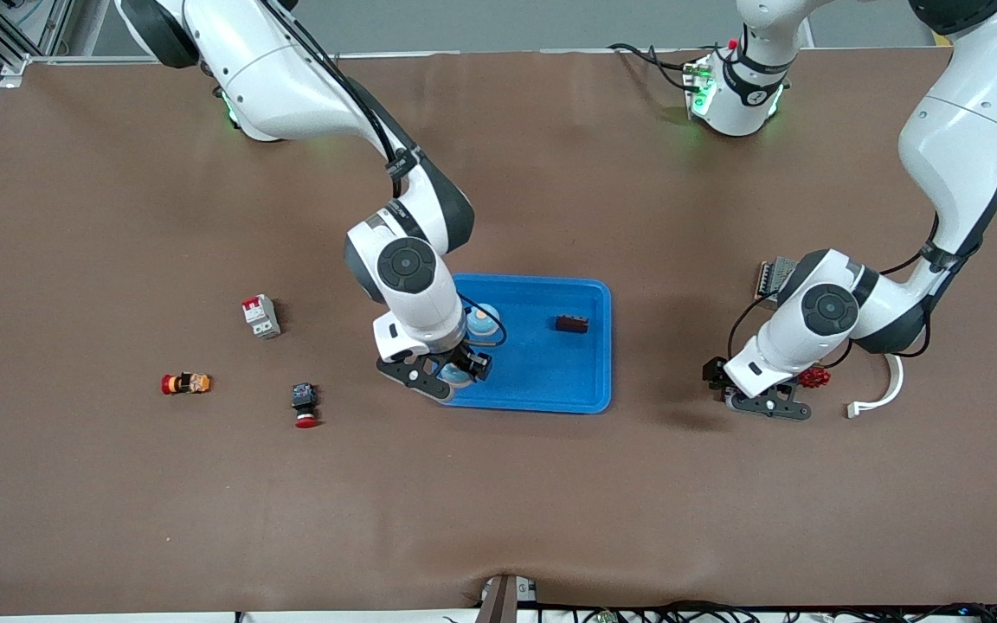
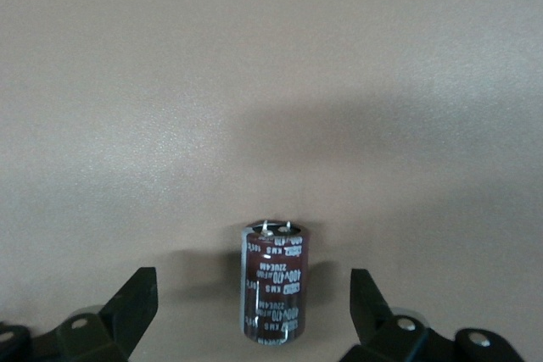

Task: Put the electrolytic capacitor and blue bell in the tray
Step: 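Release the bell into the tray with the right gripper while the left lifts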

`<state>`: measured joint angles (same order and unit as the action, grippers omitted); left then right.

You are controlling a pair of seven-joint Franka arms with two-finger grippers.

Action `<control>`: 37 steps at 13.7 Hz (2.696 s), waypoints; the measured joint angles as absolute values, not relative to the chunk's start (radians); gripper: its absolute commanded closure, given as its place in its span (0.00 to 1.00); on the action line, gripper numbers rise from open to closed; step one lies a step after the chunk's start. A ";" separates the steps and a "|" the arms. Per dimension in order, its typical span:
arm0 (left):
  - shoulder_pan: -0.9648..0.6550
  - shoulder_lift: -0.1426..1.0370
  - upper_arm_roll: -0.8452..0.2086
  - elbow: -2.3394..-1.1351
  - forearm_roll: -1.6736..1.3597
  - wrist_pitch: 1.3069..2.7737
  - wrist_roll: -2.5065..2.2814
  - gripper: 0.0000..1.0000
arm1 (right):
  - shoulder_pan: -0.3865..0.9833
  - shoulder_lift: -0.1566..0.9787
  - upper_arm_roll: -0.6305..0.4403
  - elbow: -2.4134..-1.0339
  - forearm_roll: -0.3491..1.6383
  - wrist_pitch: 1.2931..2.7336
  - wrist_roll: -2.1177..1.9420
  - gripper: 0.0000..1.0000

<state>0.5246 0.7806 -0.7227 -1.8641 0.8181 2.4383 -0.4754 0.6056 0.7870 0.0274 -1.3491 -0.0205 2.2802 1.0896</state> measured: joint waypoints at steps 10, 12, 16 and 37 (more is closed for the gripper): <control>0.524 0.781 -0.723 -1.860 0.785 2.438 -0.494 0.00 | 0.617 0.844 0.027 -1.331 -0.040 2.282 1.090 0.52; 0.524 0.781 -0.723 -1.860 0.785 2.438 -0.495 0.16 | 0.623 0.850 0.027 -1.331 -0.040 2.282 1.090 0.52; 0.524 0.781 -0.723 -1.860 0.785 2.437 -0.496 1.00 | 0.628 0.870 0.027 -1.331 -0.041 2.285 1.090 0.52; 0.523 0.775 -0.774 -1.805 0.691 2.380 -1.281 1.00 | 0.651 0.899 0.028 -1.322 -0.058 2.343 1.089 0.00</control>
<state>0.5230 0.7748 -0.7741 -1.8055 0.6912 2.3805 -1.2815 0.6512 0.8987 0.0275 -1.3219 -0.0575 2.3426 1.0895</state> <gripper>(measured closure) 0.661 0.000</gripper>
